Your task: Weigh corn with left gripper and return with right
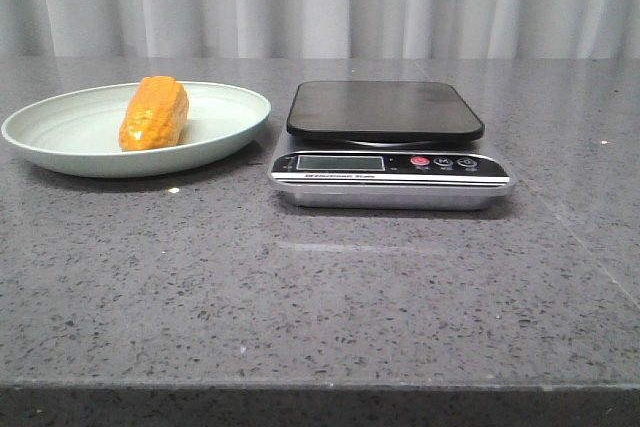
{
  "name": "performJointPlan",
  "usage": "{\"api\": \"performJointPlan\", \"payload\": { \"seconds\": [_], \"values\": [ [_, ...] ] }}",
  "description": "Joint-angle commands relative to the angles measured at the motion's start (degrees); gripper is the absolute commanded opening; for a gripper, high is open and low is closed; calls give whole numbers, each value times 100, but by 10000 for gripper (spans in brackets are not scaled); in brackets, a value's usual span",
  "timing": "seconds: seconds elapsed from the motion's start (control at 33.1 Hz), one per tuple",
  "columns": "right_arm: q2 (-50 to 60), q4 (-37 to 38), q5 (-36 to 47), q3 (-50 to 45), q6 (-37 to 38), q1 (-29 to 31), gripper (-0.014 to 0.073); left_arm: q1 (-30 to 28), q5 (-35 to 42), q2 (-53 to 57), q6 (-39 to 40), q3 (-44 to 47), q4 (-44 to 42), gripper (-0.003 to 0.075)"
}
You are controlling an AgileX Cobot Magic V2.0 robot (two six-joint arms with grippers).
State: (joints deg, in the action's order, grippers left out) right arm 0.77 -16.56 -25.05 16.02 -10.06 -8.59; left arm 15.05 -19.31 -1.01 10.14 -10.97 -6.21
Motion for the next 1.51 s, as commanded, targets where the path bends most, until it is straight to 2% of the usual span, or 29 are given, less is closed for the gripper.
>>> {"api": "performJointPlan", "payload": {
  "seconds": [0.0,0.12,0.27,0.36,0.82,1.48],
  "values": [
    [62,-46,421,140,-55,20,162,-638,1830,-106,-445,382,281,134],
    [62,-46,421,140,-55,20,162,-1278,2550,-68,-445,837,281,134],
    [62,-46,421,140,-55,20,162,-1911,2594,269,-445,1139,326,134],
    [62,-46,428,140,-55,20,162,-2041,2430,258,-445,1157,316,134],
    [62,-46,428,140,-55,20,162,-1193,2331,258,-445,1157,147,134],
    [62,-46,428,140,-55,20,162,-1193,2331,247,-445,1157,147,134]
  ]
}}
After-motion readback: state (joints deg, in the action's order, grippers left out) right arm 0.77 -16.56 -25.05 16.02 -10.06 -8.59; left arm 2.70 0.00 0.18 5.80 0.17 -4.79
